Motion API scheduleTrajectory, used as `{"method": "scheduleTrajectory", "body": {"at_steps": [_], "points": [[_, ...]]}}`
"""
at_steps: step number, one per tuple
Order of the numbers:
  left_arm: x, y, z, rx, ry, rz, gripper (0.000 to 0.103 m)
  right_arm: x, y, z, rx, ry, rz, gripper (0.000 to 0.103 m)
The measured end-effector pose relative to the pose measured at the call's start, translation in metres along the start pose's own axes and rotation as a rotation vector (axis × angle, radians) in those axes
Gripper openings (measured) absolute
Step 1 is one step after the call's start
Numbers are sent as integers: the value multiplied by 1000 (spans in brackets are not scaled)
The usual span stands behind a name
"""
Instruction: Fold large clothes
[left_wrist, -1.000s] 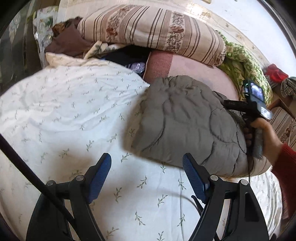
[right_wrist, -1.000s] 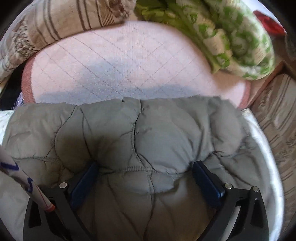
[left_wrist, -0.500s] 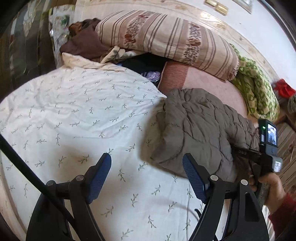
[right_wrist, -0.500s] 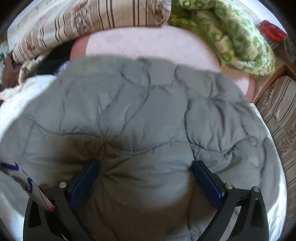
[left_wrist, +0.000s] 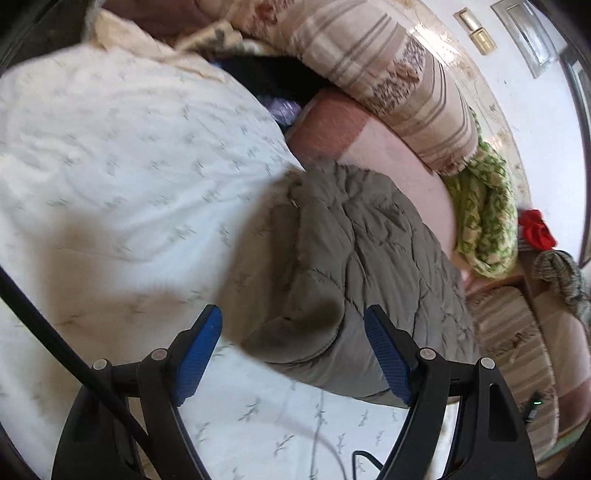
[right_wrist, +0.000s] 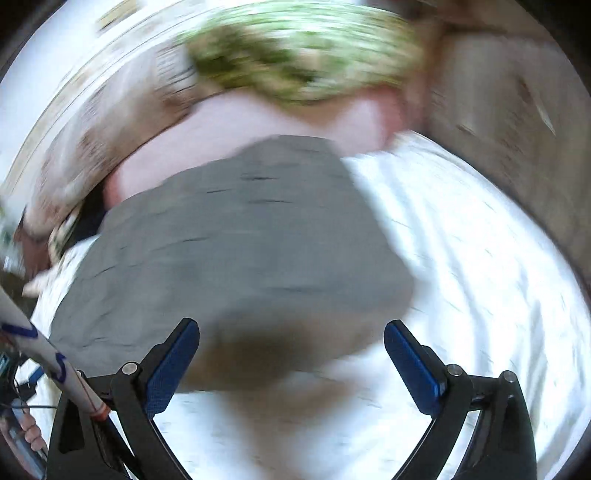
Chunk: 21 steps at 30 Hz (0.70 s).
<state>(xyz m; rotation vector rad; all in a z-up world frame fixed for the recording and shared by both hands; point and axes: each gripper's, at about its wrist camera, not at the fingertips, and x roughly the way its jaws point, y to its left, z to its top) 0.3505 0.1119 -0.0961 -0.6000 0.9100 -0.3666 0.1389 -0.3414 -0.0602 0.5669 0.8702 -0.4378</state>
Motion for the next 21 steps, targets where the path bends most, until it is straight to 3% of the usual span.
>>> {"method": "scheduleTrajectory", "body": {"at_steps": [3, 7, 9, 10, 13, 14, 16, 18, 20, 21], "points": [[25, -1, -6, 16, 75, -78, 81, 14, -48, -9, 135, 18, 29, 102], [44, -8, -7, 83, 74, -70, 91, 51, -73, -7, 303, 94, 215, 102], [53, -9, -4, 79, 86, -80, 97, 68, -64, 1, 284, 139, 310, 103], [61, -9, -4, 68, 101, -82, 102, 71, -60, 3, 259, 137, 294, 103], [74, -2, -8, -15, 135, -88, 102, 90, -57, 3, 249, 154, 294, 103], [75, -3, -10, -38, 144, -94, 99, 97, -60, 4, 272, 165, 311, 103], [68, -14, -10, -20, 139, -77, 81, 103, -63, 4, 304, 183, 344, 99], [53, -30, -8, 26, 120, -60, 61, 101, -63, 7, 320, 189, 349, 84], [40, -44, -10, 65, 95, -45, 55, 92, -57, 13, 299, 182, 343, 66], [34, -50, -12, 83, 88, -35, 53, 84, -52, 17, 279, 168, 338, 63]]}}
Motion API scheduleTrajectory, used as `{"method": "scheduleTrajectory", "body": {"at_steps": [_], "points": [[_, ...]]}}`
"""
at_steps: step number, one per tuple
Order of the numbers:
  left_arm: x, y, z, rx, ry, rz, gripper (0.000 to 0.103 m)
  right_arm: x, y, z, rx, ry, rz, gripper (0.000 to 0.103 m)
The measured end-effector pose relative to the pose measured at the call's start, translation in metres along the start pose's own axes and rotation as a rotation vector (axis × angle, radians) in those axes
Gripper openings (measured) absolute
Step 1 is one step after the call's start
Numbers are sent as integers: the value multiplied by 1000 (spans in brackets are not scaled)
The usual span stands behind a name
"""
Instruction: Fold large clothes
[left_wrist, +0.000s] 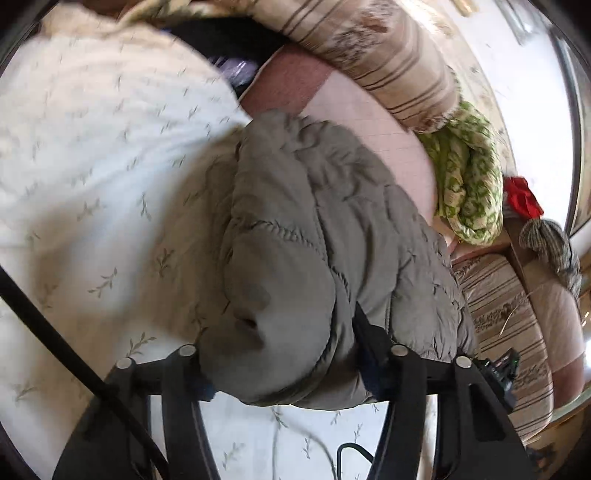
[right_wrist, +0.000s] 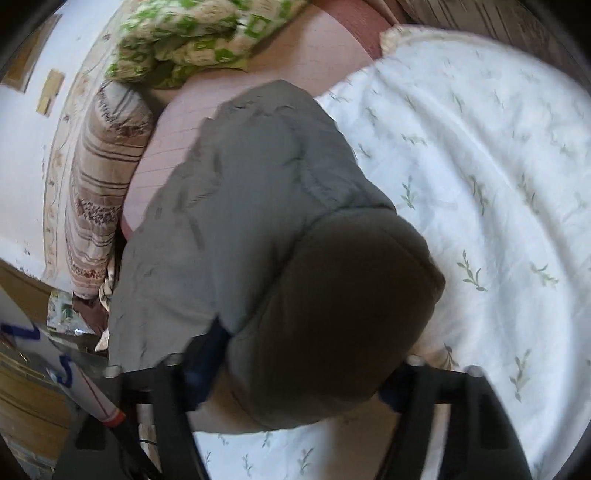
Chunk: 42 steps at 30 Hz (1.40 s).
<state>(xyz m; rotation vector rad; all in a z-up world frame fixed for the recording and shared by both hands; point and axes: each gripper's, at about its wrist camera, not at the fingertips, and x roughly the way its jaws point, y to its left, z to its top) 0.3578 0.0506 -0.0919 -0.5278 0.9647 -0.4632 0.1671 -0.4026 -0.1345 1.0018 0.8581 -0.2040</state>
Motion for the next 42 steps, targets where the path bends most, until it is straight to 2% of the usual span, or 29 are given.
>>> {"method": "scheduleTrajectory", "body": {"at_steps": [2, 6, 9, 12, 14, 17, 19, 23, 25, 29, 33, 36, 42], "points": [[-10, -7, -4, 21, -6, 7, 52, -14, 7, -3, -22, -16, 2, 56], [-25, -7, -17, 43, 14, 13, 53, -37, 8, -12, -28, -18, 10, 53], [-20, 11, -28, 34, 66, 45, 63, -51, 7, -27, -57, 1, 13, 54], [-19, 26, -31, -55, 95, 17, 68, -42, 0, -37, -102, 46, -39, 71], [-30, 23, -30, -66, 71, 14, 68, -40, -11, -37, -75, 58, -39, 82], [-49, 7, -35, 16, 2, 92, 68, -52, -19, -37, -41, 32, -38, 83], [-52, 3, -40, 33, -14, 122, 69, -61, -20, -40, -46, 8, -48, 83], [-46, 13, -42, 1, 3, 165, 72, -63, -20, -42, -37, -2, -54, 86], [-53, 17, -43, -40, -6, 151, 72, -56, -18, -41, -45, 1, -74, 87], [-92, 8, -48, -19, -120, 233, 72, -59, -21, -45, -9, -22, -99, 87], [-151, -8, -65, 9, -267, 368, 73, -79, -21, -52, -9, -66, -151, 88], [-190, -22, -86, 46, -365, 450, 74, -101, -22, -60, -4, -129, -197, 88], [-261, -45, -134, 157, -503, 604, 76, -162, -16, -88, 15, -283, -205, 88]]}}
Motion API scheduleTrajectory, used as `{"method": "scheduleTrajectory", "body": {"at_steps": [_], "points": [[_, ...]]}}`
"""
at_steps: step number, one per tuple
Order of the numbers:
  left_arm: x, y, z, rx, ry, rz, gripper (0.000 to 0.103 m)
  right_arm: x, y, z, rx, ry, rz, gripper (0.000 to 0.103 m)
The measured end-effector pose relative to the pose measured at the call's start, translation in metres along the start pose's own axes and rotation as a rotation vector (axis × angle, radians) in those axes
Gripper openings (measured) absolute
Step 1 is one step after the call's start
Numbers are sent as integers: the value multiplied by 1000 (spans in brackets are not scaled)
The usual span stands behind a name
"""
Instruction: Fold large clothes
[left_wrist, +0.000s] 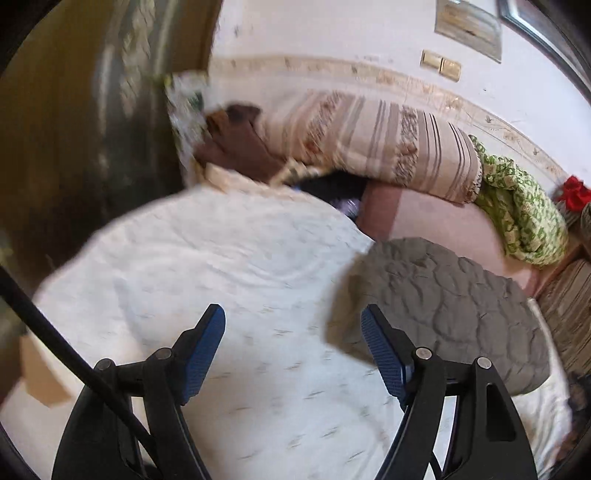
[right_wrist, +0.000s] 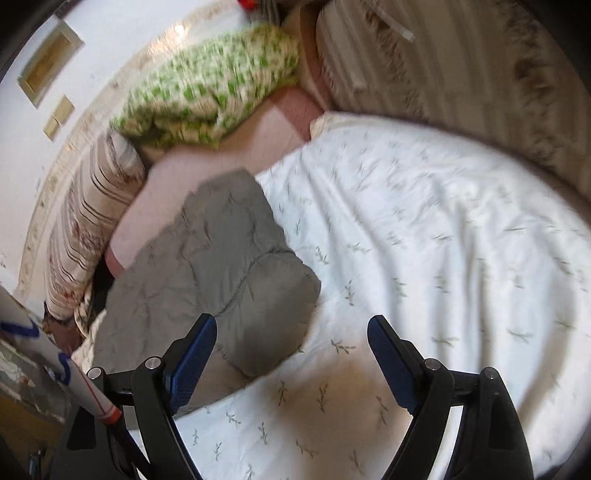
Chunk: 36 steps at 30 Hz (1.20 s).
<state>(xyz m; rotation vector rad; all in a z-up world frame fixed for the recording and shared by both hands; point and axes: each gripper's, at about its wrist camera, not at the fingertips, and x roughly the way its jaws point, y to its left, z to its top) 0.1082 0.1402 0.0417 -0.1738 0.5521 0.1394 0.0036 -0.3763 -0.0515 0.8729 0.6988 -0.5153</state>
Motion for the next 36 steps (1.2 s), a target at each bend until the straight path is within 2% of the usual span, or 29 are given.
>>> {"method": "scheduleTrajectory", "body": {"at_steps": [4, 8, 12, 14, 16, 18, 21, 22, 25, 29, 30, 33, 36], "points": [[-49, 25, -1, 45, -95, 110, 81, -48, 5, -20, -33, -93, 4, 88], [-78, 44, 3, 66, -139, 194, 83, -87, 12, -39, -110, -174, -26, 89], [-86, 43, 10, 59, -129, 137, 84, -115, 25, -52, -212, -237, -67, 90], [-76, 31, 16, 60, -82, 56, 84, -122, 33, -54, -265, -254, -84, 91], [-57, 11, 19, 78, -37, -16, 88, -124, 46, -52, -318, -268, -96, 92], [-30, -11, 19, 105, 18, -50, 88, -119, 57, -48, -345, -257, -106, 92], [29, -49, 17, 123, 103, -104, 88, -97, 77, -38, -364, -233, -98, 92], [60, -64, 17, 123, 155, -131, 88, -83, 86, -34, -380, -222, -97, 92], [125, -93, 12, 118, 230, -165, 88, -30, 109, -26, -432, -190, -117, 92], [202, -118, 0, 179, 284, -75, 88, 46, 125, -20, -492, -130, -155, 92], [226, -122, -8, 221, 321, -20, 88, 69, 125, -19, -503, -115, -189, 92], [256, -117, -24, 200, 386, -43, 89, 112, 111, -13, -498, -49, -251, 92], [261, -109, -30, 140, 391, -70, 90, 142, 89, -3, -444, 59, -209, 97]]}}
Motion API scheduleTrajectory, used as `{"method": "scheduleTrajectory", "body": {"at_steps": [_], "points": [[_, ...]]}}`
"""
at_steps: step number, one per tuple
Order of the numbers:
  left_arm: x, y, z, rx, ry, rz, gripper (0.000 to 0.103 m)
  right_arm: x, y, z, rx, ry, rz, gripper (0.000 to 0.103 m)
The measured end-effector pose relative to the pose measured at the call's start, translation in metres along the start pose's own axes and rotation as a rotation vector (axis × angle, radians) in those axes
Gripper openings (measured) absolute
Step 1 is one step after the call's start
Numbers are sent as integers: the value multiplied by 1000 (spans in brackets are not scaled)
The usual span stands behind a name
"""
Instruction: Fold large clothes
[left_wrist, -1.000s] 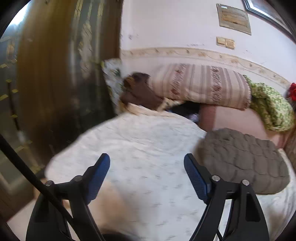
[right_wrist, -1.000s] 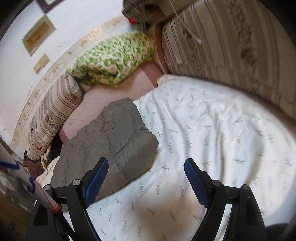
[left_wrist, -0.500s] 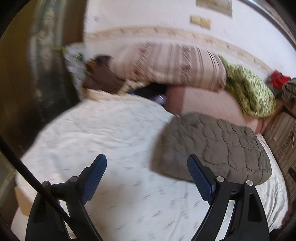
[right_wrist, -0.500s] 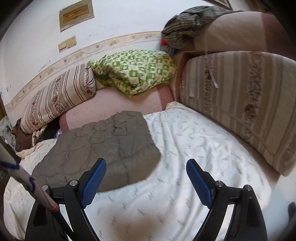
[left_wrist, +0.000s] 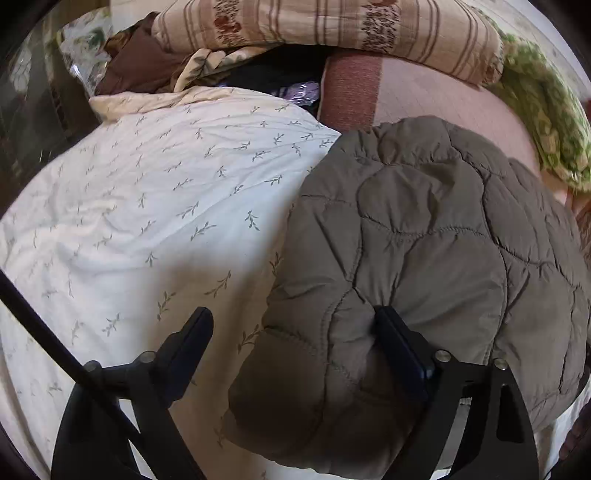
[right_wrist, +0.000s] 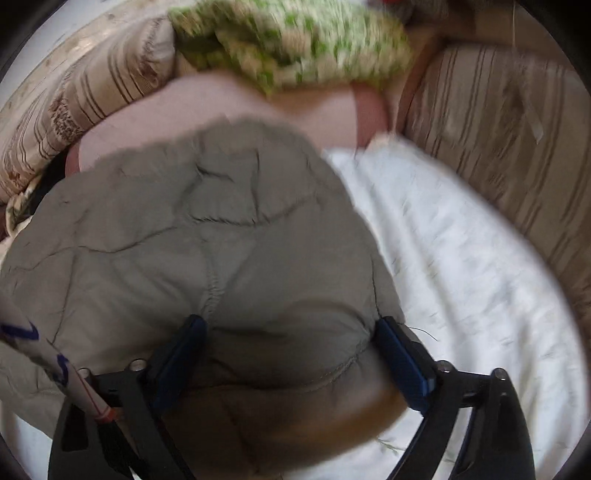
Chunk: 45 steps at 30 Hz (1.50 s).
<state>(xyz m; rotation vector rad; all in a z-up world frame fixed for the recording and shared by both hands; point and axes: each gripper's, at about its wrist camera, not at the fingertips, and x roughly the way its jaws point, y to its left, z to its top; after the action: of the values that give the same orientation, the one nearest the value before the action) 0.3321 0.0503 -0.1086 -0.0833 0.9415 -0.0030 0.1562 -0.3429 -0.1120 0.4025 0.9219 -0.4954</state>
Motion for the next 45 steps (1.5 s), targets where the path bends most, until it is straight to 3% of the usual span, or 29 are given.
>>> {"method": "scheduleTrajectory", "body": {"at_steps": [4, 7, 10, 13, 16, 21, 24, 28, 31, 33, 40, 45], "points": [[-31, -1, 6, -8, -45, -22, 89, 0, -7, 4, 3, -5, 11, 99], [-55, -15, 12, 16, -103, -50, 89, -31, -1, 7, 10, -113, -46, 98], [-42, -42, 24, 69, -76, -43, 89, -56, 11, 11, -7, -214, -34, 98], [-12, -74, 30, 130, -28, -30, 89, -44, 26, 14, -47, -183, 5, 97], [9, -95, 30, 191, -37, 45, 90, -14, 36, 11, -74, -131, 1, 99], [-10, -95, 29, 179, -86, 53, 90, 2, 32, 16, -77, -109, 11, 102], [-44, -83, 17, 152, -157, 57, 90, -15, 38, 19, -80, -150, -5, 102], [-113, -69, -17, 138, -317, 119, 90, -57, 46, 12, -99, -242, 3, 102], [-162, -62, -39, 136, -429, 153, 99, -86, 50, -1, -122, -265, 20, 102], [-190, -56, -54, 133, -478, 153, 100, -105, 53, -10, -131, -265, 36, 102], [-249, -46, -108, 164, -484, 120, 100, -170, 59, -70, -109, -191, 132, 102], [-244, -51, -145, 213, -366, 70, 100, -189, 55, -127, -117, -84, 120, 102]]}}
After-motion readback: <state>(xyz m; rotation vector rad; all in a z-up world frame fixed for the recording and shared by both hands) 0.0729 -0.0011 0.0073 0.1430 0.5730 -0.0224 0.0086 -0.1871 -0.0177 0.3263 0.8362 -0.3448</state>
